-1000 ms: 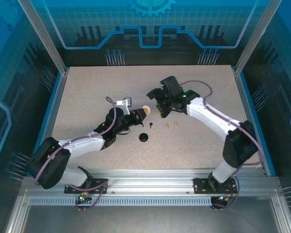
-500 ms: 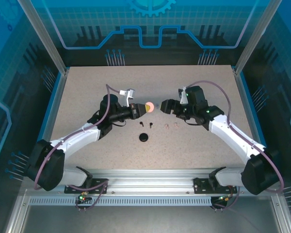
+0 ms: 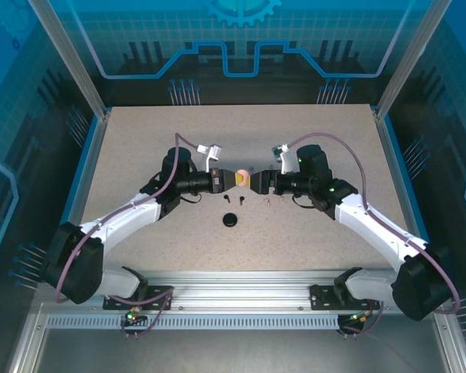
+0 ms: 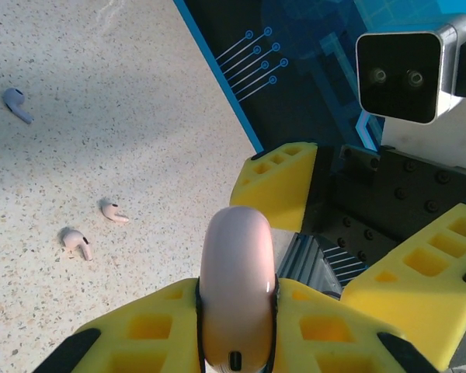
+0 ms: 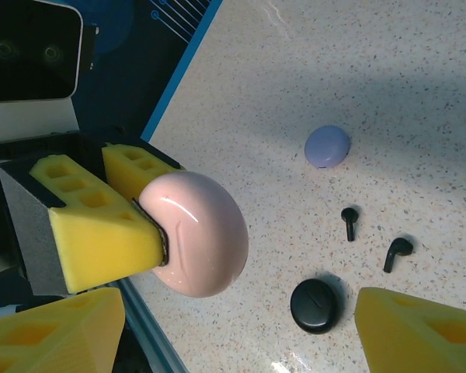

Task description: Insert the wireless bluetooth earbuds into the charging case

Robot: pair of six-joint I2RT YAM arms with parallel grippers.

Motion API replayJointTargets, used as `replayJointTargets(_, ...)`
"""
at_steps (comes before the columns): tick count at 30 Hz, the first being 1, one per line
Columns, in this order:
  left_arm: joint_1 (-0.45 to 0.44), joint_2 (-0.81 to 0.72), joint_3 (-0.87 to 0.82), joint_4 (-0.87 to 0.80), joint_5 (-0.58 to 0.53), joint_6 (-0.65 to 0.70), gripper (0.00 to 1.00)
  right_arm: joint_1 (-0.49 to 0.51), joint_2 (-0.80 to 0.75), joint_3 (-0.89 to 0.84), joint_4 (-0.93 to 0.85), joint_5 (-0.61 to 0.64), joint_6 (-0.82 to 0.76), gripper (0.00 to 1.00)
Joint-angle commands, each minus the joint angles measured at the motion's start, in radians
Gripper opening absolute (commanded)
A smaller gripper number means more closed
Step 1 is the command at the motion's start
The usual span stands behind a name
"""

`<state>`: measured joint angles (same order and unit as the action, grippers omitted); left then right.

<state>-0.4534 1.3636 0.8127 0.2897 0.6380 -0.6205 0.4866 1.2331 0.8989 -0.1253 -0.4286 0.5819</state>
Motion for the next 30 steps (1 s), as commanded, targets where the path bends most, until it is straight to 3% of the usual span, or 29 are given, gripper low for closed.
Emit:
replayJointTargets(1,0.006,0.007,0.037,-0.009,0.034,0.024,0.0,0.015,0.024,0.023,0.029,-0.015,-0.017,0.78)
replayJointTargets(10,0.004,0.003,0.05,-0.008,0.048,0.013,0.0,0.018,0.064,0.023,0.032,0.025,-0.011,0.73)
replayJointTargets(23,-0.004,-0.04,0.024,-0.003,0.074,0.004,0.0,-0.075,0.096,-0.044,0.063,0.071,0.068,0.68)
replayJointTargets(30,-0.002,-0.041,0.01,-0.001,0.058,0.011,0.0,-0.08,0.003,-0.058,0.029,0.026,0.083,0.68)
